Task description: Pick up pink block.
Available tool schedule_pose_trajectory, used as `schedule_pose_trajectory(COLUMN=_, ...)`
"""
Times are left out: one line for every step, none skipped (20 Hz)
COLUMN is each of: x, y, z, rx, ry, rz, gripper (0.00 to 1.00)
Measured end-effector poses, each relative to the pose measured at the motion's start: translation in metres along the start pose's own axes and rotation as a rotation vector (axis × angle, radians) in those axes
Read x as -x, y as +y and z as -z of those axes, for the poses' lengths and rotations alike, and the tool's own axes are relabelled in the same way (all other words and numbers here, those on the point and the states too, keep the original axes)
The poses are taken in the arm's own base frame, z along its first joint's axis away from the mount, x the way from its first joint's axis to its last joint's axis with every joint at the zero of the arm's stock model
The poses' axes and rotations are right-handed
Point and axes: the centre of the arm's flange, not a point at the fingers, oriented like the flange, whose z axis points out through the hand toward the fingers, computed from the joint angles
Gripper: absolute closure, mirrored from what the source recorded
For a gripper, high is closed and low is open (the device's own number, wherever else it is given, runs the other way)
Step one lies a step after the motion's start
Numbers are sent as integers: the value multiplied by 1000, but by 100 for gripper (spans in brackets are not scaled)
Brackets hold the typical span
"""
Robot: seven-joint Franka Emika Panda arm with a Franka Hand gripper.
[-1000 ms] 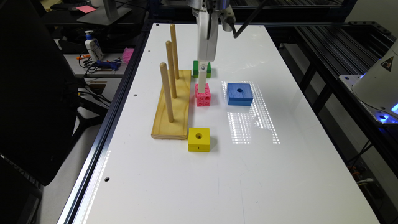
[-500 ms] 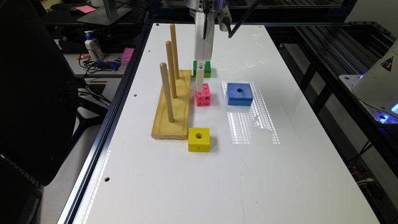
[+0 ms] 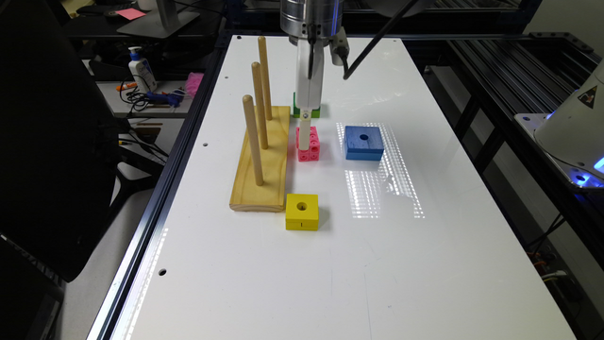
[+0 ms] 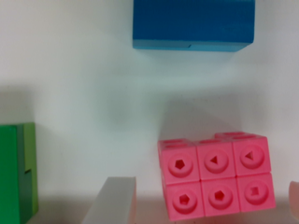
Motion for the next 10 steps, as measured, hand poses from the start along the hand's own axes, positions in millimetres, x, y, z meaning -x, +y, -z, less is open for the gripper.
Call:
schedule_pose_trajectory(x=0, y=0, z=-4, rx=0, ry=-1, rz=0, gripper=0)
schedule_pose_trajectory(x=0, y=1, z=-10, rx=-1, ry=-2, rz=-1, gripper=0)
schedule_pose_trajectory(x=0, y=1, z=-15, rx=-2, ry=-2, rz=-1, gripper=0)
schedule_pose_trajectory(x=0, y=1, z=-20, rx=-4, ry=-2, rz=-1, gripper=0)
schedule_pose_trajectory(x=0, y=1, z=-22, rx=-5, ry=-2, rz=-1, gripper=0)
schedule_pose_trajectory(x=0, y=0, z=-23, rx=-5, ry=-2, rz=-1, gripper=0)
schedule_pose_trajectory(x=0, y=0, z=-24, rx=-5, ry=-2, rz=-1, gripper=0)
schedule_pose_trajectory(x=0, y=-1, z=-24, rx=-6, ry=-2, rz=0, gripper=0)
schedule_pose_trajectory(x=0, y=-1, z=-23, rx=-7, ry=-1, rz=1, gripper=0)
schedule_pose_trajectory(x=0, y=-1, z=-23, rx=-7, ry=-1, rz=1, gripper=0)
